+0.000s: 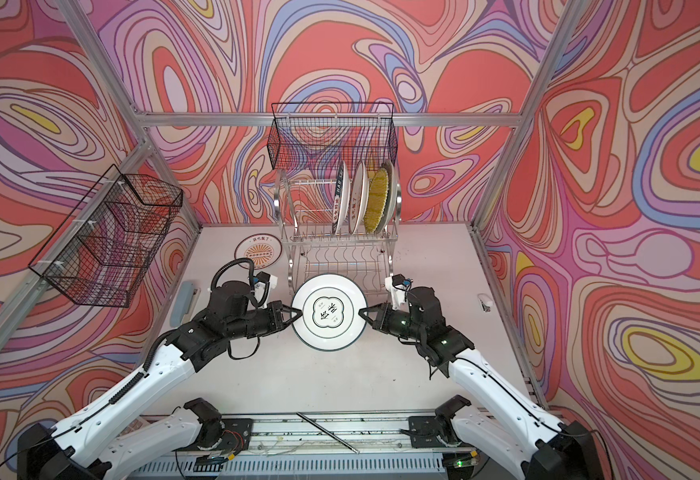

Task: Load the plates into the dish rack
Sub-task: 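Pinch the plate rim with the left gripper while the right gripper tilts it up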

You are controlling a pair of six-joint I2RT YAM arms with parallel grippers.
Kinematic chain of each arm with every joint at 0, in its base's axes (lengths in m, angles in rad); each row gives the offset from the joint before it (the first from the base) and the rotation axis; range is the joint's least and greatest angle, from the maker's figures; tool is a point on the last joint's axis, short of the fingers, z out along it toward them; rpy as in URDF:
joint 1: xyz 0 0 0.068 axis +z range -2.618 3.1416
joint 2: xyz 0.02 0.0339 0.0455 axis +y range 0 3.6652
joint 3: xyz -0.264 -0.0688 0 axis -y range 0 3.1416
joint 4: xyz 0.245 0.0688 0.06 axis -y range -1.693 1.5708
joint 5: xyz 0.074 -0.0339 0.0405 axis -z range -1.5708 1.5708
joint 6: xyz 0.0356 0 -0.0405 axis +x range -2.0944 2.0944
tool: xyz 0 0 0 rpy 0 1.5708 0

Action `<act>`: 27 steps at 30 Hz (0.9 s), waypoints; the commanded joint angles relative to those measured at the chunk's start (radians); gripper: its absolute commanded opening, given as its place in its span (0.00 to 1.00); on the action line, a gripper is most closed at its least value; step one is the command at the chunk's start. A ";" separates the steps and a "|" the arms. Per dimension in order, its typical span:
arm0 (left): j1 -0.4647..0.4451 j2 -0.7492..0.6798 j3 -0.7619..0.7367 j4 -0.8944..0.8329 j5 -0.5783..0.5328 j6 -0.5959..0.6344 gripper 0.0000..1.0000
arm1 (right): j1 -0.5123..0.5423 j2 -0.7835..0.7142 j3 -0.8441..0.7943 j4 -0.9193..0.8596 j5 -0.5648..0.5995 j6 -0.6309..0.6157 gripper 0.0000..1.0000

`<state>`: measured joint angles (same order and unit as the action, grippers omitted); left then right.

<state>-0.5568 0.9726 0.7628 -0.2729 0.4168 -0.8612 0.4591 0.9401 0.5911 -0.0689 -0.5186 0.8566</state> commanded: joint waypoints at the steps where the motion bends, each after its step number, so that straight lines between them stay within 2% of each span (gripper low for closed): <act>1: -0.012 0.007 -0.020 0.076 0.031 -0.013 0.00 | -0.001 0.003 0.026 0.100 -0.039 0.048 0.00; 7: -0.012 0.009 -0.066 0.196 0.073 -0.088 0.00 | 0.000 0.012 0.009 0.160 -0.053 0.083 0.07; 14: -0.012 -0.004 -0.065 0.213 0.077 -0.098 0.00 | 0.000 0.029 0.017 0.184 -0.055 0.091 0.15; 25: -0.012 0.004 -0.073 0.230 0.092 -0.108 0.00 | 0.001 0.054 0.031 0.193 -0.056 0.088 0.17; 27: -0.013 0.006 -0.074 0.231 0.092 -0.108 0.00 | 0.003 0.056 0.035 0.192 -0.054 0.085 0.12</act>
<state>-0.5575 0.9771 0.6971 -0.1024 0.4721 -0.9619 0.4530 0.9916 0.5911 0.0757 -0.5518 0.9443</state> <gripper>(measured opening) 0.082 0.143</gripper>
